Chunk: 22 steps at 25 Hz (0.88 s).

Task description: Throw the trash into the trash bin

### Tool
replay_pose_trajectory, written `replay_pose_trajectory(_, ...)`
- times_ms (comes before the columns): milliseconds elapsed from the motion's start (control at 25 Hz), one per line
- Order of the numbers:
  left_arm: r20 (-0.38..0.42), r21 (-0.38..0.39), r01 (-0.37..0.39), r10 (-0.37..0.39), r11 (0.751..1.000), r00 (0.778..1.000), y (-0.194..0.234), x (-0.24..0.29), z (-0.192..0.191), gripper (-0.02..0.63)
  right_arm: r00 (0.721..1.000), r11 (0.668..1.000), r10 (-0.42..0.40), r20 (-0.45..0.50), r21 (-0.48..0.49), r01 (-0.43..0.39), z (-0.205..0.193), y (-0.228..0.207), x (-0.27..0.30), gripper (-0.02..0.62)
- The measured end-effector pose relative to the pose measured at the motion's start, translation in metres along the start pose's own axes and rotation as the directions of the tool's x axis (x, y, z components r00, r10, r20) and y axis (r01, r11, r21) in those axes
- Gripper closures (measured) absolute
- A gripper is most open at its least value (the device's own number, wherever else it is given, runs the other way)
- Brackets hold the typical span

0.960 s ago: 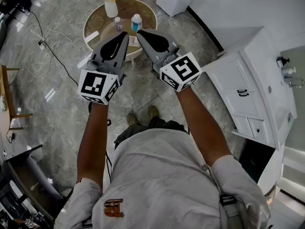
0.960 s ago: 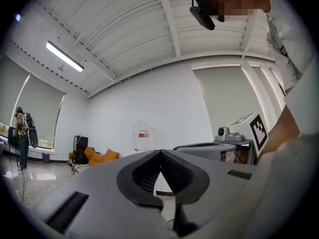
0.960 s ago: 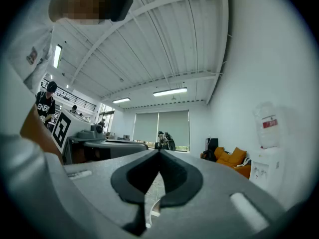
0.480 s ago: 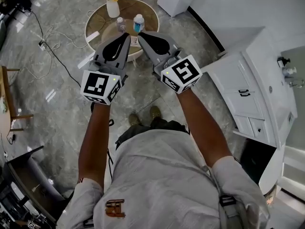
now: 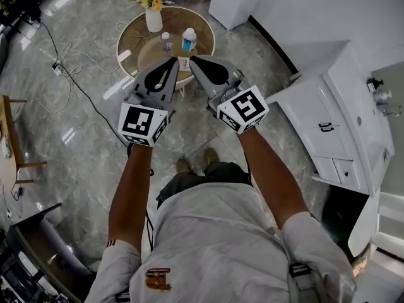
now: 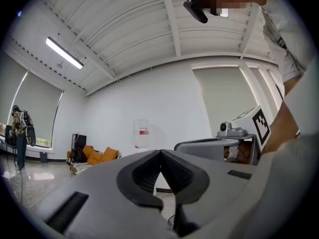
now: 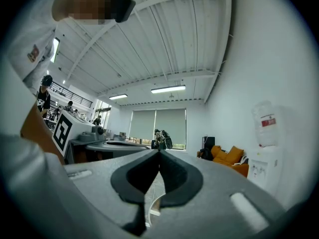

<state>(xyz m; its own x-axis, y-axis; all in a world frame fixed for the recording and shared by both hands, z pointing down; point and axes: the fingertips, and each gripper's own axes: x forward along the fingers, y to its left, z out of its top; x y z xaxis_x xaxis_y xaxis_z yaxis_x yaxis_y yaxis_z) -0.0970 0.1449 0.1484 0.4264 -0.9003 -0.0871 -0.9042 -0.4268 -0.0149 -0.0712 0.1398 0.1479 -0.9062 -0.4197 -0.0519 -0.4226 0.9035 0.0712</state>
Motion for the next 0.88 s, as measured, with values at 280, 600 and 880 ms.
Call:
replay_pose_trajectory(280,-0.007,0.002,0.006,-0.006,1.0,1.0,0.019,0.007,-0.018,0.607,0.999,1.0,-0.024,-0.026,-0.011,0.023,-0.016,-0.012,0.015,0.594)
replay_pose_trajectory(600,-0.029,0.008,-0.02,0.02,1.0,0.999,0.036,0.057,-0.047,0.607,0.998,1.0,-0.007,-0.07,-0.01,0.007,-0.05,-0.06,0.034,0.594)
replay_pose_trajectory(880,-0.073,0.007,-0.108,0.108,0.994,0.991,0.055,0.113,-0.084,0.607,0.995,0.999,0.043,-0.093,0.004,-0.043,-0.084,-0.122,0.046,0.594)
